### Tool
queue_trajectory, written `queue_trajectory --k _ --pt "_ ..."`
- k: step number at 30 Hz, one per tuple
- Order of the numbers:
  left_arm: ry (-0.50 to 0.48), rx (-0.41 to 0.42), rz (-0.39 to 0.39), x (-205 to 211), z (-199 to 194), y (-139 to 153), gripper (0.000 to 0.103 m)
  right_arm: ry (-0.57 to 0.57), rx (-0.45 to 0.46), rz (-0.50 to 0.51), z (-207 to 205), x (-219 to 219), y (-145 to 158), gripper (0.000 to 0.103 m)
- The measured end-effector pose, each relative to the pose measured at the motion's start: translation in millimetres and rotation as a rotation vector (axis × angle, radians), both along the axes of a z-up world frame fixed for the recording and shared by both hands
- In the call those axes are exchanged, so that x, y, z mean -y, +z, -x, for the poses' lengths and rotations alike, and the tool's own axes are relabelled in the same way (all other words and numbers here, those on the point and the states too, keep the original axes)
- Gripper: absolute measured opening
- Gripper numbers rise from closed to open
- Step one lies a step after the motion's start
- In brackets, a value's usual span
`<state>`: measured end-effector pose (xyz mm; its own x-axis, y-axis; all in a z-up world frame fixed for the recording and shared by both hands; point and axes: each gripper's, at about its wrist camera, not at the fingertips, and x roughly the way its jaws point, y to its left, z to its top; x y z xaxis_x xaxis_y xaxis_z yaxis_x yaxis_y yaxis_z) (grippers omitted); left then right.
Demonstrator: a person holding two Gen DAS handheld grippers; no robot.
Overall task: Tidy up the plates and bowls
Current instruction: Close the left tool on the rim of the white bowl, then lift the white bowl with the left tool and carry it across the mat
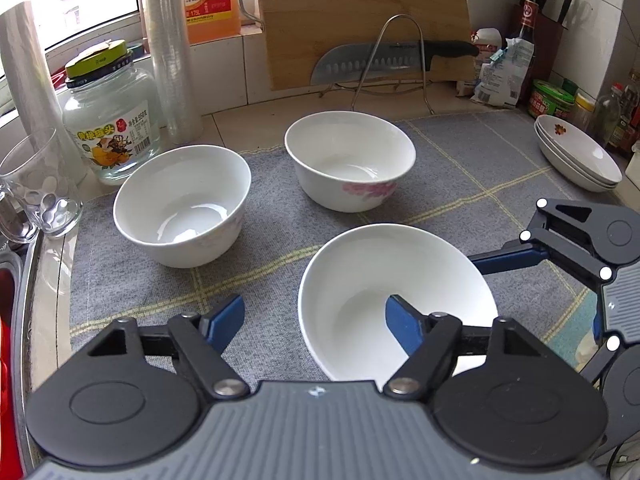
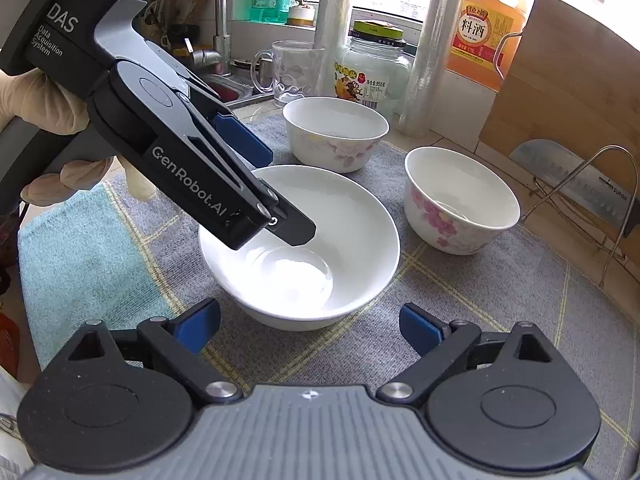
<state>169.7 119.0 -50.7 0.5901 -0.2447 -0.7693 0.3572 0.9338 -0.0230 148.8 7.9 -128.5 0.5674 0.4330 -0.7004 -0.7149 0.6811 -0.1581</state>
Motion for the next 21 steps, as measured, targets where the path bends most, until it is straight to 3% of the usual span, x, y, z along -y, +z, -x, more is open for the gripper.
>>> queue_trajectory --k 12,21 --pt "-0.058 -0.014 0.028 5.1 -1.8 3.4 0.051 0.018 -0.003 -0.008 0.8 -0.2 1.8 0.081" --pt "-0.067 -0.017 0.033 5.8 -2.1 2.8 0.049 0.026 -0.003 -0.016 1.7 -0.5 2.9 0.078"
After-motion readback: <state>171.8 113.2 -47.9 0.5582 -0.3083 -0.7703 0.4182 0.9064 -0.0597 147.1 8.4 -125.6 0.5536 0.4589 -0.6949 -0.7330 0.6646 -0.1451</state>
